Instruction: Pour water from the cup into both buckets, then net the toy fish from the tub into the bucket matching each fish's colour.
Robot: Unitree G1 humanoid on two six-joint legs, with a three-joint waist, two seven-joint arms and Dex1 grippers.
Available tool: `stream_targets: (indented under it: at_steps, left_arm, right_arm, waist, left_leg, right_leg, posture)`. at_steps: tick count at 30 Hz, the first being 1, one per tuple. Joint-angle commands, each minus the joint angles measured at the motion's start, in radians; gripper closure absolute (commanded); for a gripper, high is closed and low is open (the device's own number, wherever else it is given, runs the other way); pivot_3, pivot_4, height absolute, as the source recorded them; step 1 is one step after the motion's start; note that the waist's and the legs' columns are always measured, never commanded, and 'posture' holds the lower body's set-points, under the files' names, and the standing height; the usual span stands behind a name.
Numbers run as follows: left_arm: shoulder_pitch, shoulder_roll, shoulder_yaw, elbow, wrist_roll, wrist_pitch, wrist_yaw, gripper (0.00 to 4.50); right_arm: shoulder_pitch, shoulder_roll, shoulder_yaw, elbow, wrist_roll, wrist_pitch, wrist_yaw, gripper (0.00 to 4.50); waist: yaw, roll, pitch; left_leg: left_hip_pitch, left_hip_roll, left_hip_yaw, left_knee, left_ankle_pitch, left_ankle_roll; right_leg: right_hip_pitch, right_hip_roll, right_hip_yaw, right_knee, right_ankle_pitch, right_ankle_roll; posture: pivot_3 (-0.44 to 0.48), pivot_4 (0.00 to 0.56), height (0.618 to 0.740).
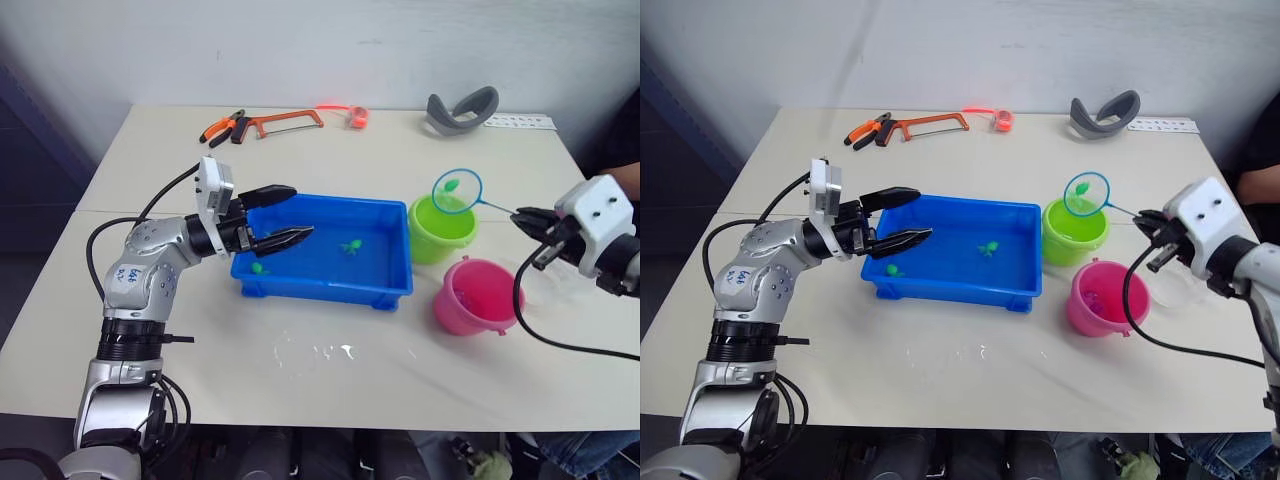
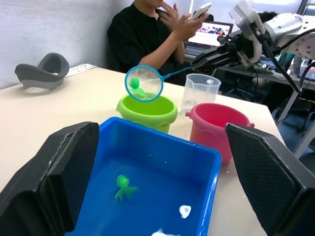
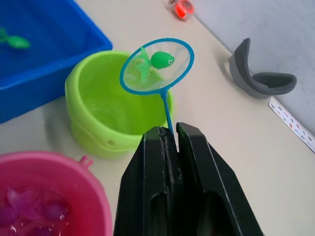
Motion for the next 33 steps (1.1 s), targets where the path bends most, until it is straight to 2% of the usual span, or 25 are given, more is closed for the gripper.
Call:
stream_targets:
  at_steps: [1, 15, 24, 28, 33]
  left_arm:
    - [-0.009, -0.003, -0.002, -0.006, 0.001, -0.018, -0.006, 0.05]
    - [-0.028, -0.026, -0.022, 0.028, 0.002, -0.023, -0.021, 0.05]
    - [-0.045, -0.035, -0.024, 0.051, -0.008, -0.025, -0.048, 0.05]
    - [-0.053, -0.039, -0.023, 0.062, -0.005, -0.028, -0.052, 0.05]
    - [-0.062, -0.042, -0.031, 0.075, 0.001, -0.032, -0.063, 0.05]
  right_arm:
    - [0.026, -0.036, -0.032, -0.006, -0.092, -0.175, -0.017, 4.5]
    - [0.089, -0.127, -0.033, 0.174, -0.566, -0.791, -0.341, 4.5]
    - [0.096, -0.138, -0.005, 0.271, -0.809, -0.957, -0.609, 4.5]
    - [0.084, -0.15, 0.02, 0.276, -0.916, -0.979, -0.698, 4.5]
    - [0.06, -0.166, 0.078, 0.317, -0.956, -1.003, -0.752, 4.5]
  waist:
    - [-0.001, 0.0, 0.0]
    - [-0.002, 0.0, 0.0]
    - [-0.003, 0.0, 0.0]
    - [-0.004, 0.0, 0.0]
    - [-0.005, 0.0, 0.0]
  left_leg:
    - [0.0, 0.0, 0.0, 0.0, 0.0, 0.0]
    - [0.0, 0.0, -0.001, 0.0, 0.001, -0.001]
    - [0.001, 0.0, -0.001, 0.0, 0.001, -0.001]
    - [0.001, 0.0, -0.001, 0.0, 0.002, -0.002]
    - [0.001, 0.001, -0.001, 0.0, 0.002, -0.002]
  right_leg:
    - [0.0, 0.0, 0.0, 0.0, 0.0, 0.0]
    - [0.0, 0.0, 0.001, 0.0, 0.0, 0.0]
    - [0.0, 0.0, 0.006, 0.0, 0.0, 0.0]
    - [0.0, 0.001, 0.008, 0.0, 0.0, 0.0]
    - [0.0, 0.002, 0.01, 0.0, 0.0, 0.0]
  posture:
    - [0.0, 0.15, 0.74]
    - [0.0, 0.15, 0.74]
    - [0.0, 0.15, 0.74]
    - [0.0, 0.15, 0.74]
    - [0.0, 0.15, 0.74]
